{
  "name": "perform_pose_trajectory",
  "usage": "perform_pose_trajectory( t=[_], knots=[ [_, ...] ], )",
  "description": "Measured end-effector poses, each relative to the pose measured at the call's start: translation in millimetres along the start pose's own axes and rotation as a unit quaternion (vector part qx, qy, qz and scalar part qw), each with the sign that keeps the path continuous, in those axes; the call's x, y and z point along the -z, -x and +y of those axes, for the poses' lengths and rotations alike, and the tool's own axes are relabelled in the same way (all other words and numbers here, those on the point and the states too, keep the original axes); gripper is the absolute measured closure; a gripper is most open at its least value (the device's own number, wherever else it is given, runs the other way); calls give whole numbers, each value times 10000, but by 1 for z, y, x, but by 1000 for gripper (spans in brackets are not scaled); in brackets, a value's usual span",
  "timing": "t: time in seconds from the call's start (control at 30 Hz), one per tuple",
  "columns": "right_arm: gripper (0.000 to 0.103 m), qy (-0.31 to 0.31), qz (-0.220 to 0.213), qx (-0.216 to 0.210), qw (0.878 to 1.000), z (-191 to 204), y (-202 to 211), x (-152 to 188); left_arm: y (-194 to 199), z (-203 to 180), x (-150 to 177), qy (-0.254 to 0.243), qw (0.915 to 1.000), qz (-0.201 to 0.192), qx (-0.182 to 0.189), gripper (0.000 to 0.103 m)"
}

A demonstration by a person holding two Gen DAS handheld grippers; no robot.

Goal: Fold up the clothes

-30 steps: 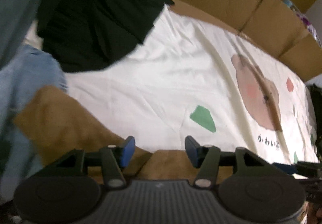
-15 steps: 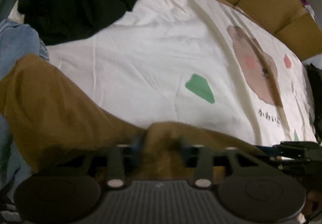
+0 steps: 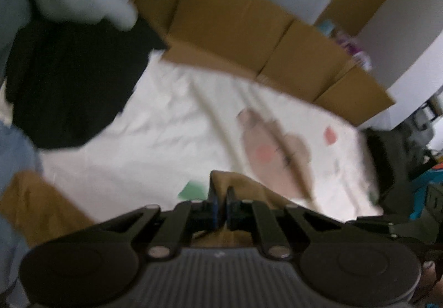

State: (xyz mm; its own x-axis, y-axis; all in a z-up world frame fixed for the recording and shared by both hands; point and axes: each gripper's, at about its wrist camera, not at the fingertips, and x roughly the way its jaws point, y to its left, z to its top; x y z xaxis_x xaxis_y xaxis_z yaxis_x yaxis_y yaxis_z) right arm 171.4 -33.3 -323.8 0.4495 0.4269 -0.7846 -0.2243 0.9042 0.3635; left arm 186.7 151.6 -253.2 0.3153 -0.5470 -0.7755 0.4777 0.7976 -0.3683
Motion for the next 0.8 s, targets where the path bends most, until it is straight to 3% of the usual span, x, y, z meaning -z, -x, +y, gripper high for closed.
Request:
perform_pose_trajectory(
  t=[0.1, 0.27, 0.5, 0.8],
  knots=[
    [99, -98, -280, 158, 9994, -10, 23, -11, 4, -15, -8, -98, 9995, -214, 202, 97],
    [99, -75, -299, 253, 9992, -18, 36, -11, -2, -20, 0, -158, 9995, -74, 254, 97],
    [99, -178, 136, -80, 9997, -3, 21, 24, -6, 10, 40, 98, 9983, 551, -172, 97],
    [98, 118, 935, -511, 9942, 35, -5, 74, 18, 57, 101, 734, 9877, 1146, -772, 97]
  ],
)
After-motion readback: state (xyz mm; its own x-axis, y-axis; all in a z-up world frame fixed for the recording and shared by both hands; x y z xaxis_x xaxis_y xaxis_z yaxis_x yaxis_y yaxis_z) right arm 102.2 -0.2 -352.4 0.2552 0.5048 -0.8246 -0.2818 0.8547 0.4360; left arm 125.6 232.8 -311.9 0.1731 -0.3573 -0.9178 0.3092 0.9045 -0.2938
